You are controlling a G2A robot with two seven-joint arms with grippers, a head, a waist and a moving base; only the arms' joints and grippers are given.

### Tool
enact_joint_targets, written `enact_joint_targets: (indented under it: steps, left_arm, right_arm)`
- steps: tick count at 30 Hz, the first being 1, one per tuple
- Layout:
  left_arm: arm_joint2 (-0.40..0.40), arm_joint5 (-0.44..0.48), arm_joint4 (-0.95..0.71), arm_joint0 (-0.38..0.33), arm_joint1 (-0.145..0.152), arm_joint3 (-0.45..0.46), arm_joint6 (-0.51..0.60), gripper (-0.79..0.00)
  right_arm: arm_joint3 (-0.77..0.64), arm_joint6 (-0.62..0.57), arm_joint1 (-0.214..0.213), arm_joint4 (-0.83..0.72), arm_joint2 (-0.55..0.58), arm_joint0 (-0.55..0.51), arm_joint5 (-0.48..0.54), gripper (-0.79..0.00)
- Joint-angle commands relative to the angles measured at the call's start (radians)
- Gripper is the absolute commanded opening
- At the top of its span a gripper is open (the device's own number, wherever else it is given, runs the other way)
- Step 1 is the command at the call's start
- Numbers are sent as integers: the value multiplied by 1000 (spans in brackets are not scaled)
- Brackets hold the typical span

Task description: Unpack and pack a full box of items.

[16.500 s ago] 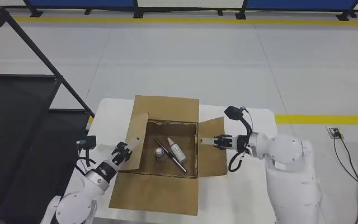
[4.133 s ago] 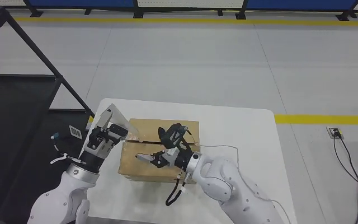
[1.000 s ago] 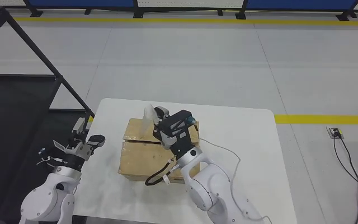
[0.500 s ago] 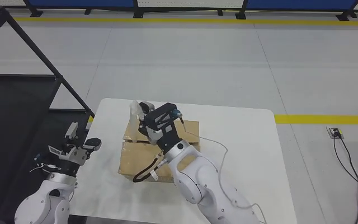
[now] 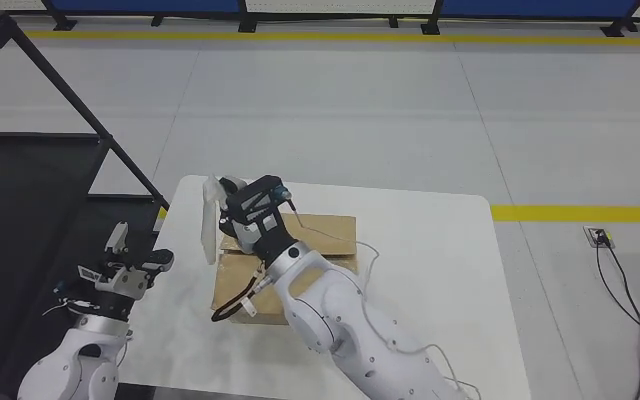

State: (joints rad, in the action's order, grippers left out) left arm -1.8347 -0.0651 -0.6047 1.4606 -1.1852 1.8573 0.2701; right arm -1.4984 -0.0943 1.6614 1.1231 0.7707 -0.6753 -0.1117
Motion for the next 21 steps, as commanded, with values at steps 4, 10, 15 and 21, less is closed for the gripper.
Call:
enact_joint_targets:
  steps: [4,10,15,21]
  left_arm:
    - [-3,-1,-12,-2,0,9,15,0]
    - [12,-10,-2,-19,2,15,34,0]
    - [29,-21,11,-38,3,13,44,0]
    - [60,-46,-23,-74,3,-7,80,0]
  right_arm:
    - [48,17,15,1,-3,12,-19,-785]
    - [66,13,20,10,24,-8,-29,-785]
    - [30,-14,14,21,60,-57,-26,-785]
    - [-16,-28,3,55,100,-122,-12,-785]
